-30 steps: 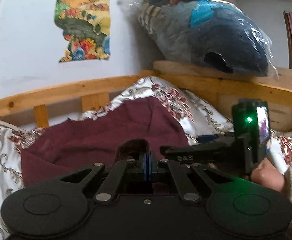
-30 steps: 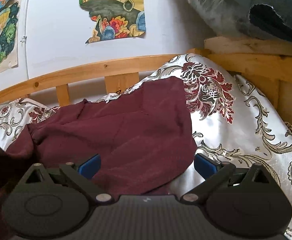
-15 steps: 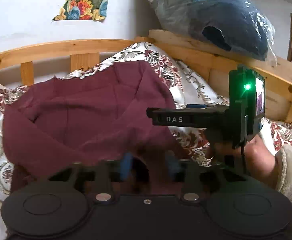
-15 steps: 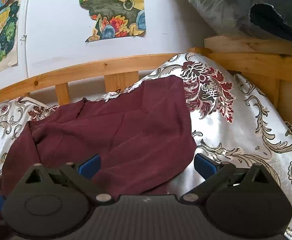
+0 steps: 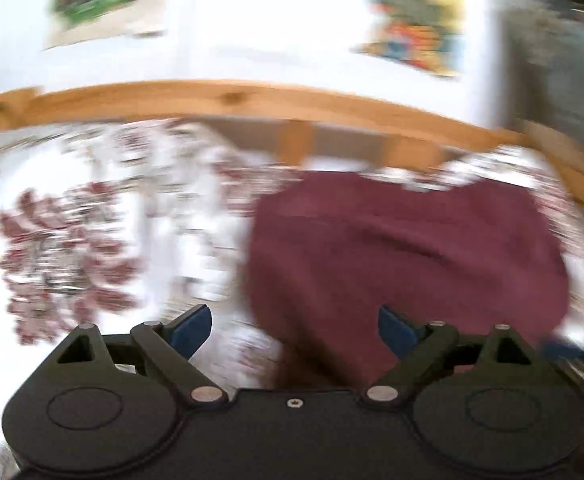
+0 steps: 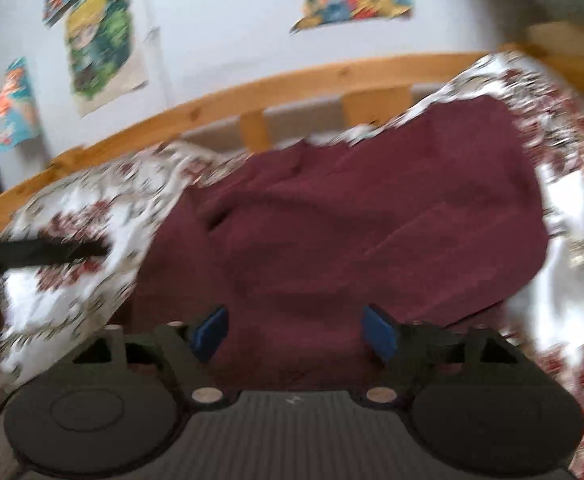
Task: Fold small clothes
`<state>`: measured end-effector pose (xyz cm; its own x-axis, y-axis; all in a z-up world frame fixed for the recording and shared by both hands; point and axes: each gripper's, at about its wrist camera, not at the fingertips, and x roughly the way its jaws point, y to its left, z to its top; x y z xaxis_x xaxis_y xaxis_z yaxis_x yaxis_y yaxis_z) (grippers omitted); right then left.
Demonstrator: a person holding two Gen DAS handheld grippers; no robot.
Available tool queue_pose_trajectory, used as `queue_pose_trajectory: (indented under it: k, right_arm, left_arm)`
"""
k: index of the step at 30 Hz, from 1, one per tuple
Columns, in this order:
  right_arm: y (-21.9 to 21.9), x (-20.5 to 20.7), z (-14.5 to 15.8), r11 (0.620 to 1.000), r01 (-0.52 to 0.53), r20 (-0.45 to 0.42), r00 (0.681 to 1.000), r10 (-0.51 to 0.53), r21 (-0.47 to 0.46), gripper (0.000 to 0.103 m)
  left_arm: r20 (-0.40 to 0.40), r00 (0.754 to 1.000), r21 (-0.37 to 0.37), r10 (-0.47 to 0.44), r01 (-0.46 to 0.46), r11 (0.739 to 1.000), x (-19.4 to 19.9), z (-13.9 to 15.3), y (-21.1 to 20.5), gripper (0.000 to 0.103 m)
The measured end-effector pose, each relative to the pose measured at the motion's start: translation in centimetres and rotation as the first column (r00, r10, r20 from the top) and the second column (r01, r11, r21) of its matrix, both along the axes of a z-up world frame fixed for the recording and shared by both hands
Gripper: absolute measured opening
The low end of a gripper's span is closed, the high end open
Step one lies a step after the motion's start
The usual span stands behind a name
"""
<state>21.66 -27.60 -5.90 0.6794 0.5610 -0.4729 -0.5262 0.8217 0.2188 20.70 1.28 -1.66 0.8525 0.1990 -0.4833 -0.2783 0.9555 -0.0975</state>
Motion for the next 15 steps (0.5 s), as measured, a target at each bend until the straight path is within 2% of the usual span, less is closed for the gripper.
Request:
queue_pose_trajectory:
  k: [2,5,7,8,9,11,15]
  right_arm:
    - [0.9,-0.2,-0.6,0.999,-0.042,-0.026,0.999,0.042,-0.028,0.065]
    - [2.0,-0.3,-1.4,0.993,-0.093,-0.067,0.994,0.089,-0.072,0.061]
    - [2.6,-0.5,-1.8,0.990,-0.093,-0.069,0.994,0.086,-0.109,0.045]
    - [2.9,-0.7,-2.0,0.987,-0.098,-0.069,0.994,0.090,-0.124,0.022]
    - [3.0,-0.8,-2.1,0.985,-0.102,-0.070,0.993,0.093,-0.137,0.013]
    - [3.0,-1.0,-1.9,0.986,-0.092,-0.050,0.995,0.086,-0.140,0.008]
    - [1.8,-1.4,-0.2,0.992,-0.037,0.016,0.999,0.039,-0.122,0.007]
  left_arm:
    - [-0.035,0.997,-0.010,0.073,-0.073,0.997,2.0,-0.5,2.4,0.088]
    - [-0.070,0.993,-0.050,0.099,-0.102,0.993,3.9,-1.2,4.9,0.087]
    - [-0.099,0.992,-0.066,0.083,-0.089,0.994,5.1,-1.7,5.8,0.085]
    - [-0.115,0.990,-0.066,0.082,-0.090,0.994,5.6,-1.9,6.0,0.083]
    - [-0.132,0.988,-0.066,0.080,-0.089,0.994,6.0,-2.1,6.2,0.083]
    - [-0.148,0.986,-0.065,0.074,-0.084,0.994,6.6,-2.5,6.3,0.083]
    - [-0.162,0.985,-0.066,0.052,-0.064,0.996,7.2,-3.0,6.2,0.083]
